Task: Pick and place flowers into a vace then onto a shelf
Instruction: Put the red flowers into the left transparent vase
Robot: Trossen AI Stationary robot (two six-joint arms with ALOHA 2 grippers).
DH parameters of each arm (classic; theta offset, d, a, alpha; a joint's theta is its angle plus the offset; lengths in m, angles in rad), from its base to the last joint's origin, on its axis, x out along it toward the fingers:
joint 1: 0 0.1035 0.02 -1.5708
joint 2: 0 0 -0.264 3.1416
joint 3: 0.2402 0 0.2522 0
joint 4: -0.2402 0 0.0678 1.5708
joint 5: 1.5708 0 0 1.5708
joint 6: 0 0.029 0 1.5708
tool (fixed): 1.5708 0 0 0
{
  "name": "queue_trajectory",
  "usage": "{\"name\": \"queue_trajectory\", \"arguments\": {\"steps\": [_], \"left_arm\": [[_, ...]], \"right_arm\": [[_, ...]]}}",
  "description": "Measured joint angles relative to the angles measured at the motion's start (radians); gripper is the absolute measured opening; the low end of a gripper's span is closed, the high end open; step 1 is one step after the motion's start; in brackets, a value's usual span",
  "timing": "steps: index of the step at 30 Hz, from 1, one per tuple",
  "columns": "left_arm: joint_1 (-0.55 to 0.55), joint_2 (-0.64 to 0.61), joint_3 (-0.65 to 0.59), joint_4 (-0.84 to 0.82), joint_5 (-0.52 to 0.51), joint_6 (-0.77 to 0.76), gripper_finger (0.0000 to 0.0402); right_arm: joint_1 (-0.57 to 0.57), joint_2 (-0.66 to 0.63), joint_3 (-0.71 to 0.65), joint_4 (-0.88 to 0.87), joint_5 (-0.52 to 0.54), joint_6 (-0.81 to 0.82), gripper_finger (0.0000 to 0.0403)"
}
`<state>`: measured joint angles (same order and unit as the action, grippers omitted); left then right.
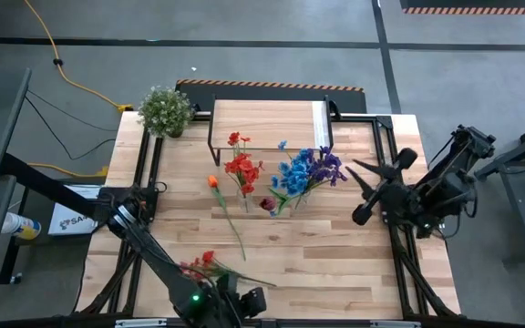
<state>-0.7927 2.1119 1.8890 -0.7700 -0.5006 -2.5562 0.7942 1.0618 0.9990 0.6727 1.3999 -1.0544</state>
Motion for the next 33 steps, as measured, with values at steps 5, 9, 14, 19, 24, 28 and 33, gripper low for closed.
{"name": "queue_trajectory", "arguments": {"steps": [5,9,14,19,24,28,33], "left_arm": [[0.057,0.061,0.009,0.007,0.046,-0.015,0.0194],[0.108,0.082,0.009,-0.034,0.074,-0.013,0.0193],[0.136,0.094,0.007,-0.079,0.143,0.0,0.0193],[0.138,0.092,0.008,-0.159,0.18,0.123,0.0193],[0.138,0.092,0.009,-0.222,0.237,0.277,0.0193],[0.139,0.092,0.009,-0.267,0.251,0.462,0.0193],[0.145,0.092,0.009,-0.302,0.247,0.655,0.0193]], "right_arm": [[0.017,-0.067,0.0,-0.015,0.005,-0.002,0.0083],[0.035,-0.116,0.0,-0.025,0.005,-0.002,0.0083],[0.069,-0.152,0.0,-0.031,0.001,-0.002,0.0083],[0.09,-0.161,0.0,-0.049,0.001,-0.002,0.0083],[0.093,-0.16,0.0,-0.093,-0.003,-0.002,0.0083],[0.092,-0.159,0.0,-0.111,-0.008,0.003,0.0083],[0.092,-0.159,0.0,-0.112,-0.02,0.003,0.0083]]}}
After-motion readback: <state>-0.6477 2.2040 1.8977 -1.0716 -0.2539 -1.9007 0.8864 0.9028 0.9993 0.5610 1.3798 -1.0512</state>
